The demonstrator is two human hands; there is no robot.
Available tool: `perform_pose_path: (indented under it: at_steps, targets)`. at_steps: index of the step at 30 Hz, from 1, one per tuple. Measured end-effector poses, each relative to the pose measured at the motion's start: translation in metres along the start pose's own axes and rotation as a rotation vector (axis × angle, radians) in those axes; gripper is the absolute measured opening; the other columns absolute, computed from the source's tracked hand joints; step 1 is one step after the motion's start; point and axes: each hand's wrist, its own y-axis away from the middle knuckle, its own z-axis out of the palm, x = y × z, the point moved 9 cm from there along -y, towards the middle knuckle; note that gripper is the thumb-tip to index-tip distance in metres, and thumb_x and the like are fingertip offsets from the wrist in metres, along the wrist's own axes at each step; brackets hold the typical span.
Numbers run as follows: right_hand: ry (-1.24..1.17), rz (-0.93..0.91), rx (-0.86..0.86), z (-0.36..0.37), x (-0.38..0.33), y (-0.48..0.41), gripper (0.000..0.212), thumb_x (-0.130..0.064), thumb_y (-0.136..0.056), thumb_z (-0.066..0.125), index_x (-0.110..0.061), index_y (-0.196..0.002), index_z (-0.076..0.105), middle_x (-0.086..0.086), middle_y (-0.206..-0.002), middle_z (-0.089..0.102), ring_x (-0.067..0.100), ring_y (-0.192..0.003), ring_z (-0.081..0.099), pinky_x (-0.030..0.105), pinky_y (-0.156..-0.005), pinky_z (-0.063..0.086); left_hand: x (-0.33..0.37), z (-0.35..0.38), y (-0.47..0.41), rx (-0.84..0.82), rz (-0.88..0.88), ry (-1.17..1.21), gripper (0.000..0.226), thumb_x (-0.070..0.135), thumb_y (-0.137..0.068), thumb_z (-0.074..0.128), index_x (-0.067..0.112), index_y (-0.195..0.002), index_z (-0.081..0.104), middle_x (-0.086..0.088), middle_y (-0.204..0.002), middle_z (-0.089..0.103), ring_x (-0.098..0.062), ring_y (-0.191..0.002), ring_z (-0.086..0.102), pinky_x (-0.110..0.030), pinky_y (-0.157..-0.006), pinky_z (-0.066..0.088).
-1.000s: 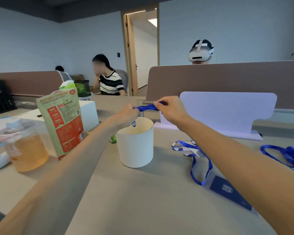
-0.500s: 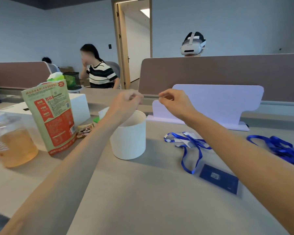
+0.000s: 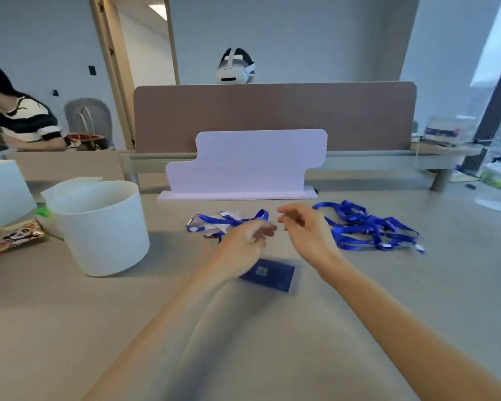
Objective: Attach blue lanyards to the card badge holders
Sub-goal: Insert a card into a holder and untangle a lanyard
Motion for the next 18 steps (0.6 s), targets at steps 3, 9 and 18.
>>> perform_pose_path:
  at_steps: [3, 9, 18]
  targets:
    - [0.17, -0.005, 0.039, -0.029, 0.028, 0.01, 0.03, -0.003, -0.092, 0.046, -0.017, -0.111, 0.064, -0.004, -0.101, 0.067, 0.007, -0.097, 0.061, 0.008, -0.077, 0.043, 0.0, 0.039, -0.002, -0.234, 0.044, -0.343, 0.057, 0.013, -0.088, 0.05, 0.03, -0.141, 0.041, 0.015, -0.146, 0.041, -0.008, -0.13, 0.043, -0.018, -0.094, 0.034]
    - [0.559, 0.016, 0.119, -0.083, 0.068, 0.009, 0.036, -0.005, -0.086, 0.049, -0.017, -0.117, 0.064, 0.002, -0.12, 0.063, 0.024, -0.114, 0.052, 0.04, -0.093, 0.046, -0.012, 0.063, -0.002, -0.376, 0.002, -0.529, 0.064, 0.035, -0.087, 0.061, 0.028, -0.143, 0.033, 0.011, -0.143, 0.041, -0.013, -0.128, 0.04, -0.031, -0.1, 0.038]
    - [0.848, 0.002, 0.086, -0.094, 0.092, 0.01, 0.04, -0.001, -0.082, 0.048, -0.015, -0.117, 0.061, 0.009, -0.112, 0.066, 0.034, -0.106, 0.057, 0.045, -0.088, 0.045, -0.016, 0.063, -0.02, -0.167, -0.017, -0.565, 0.075, 0.062, -0.078, 0.064, 0.024, -0.138, 0.04, 0.002, -0.136, 0.048, -0.02, -0.124, 0.047, -0.04, -0.097, 0.044]
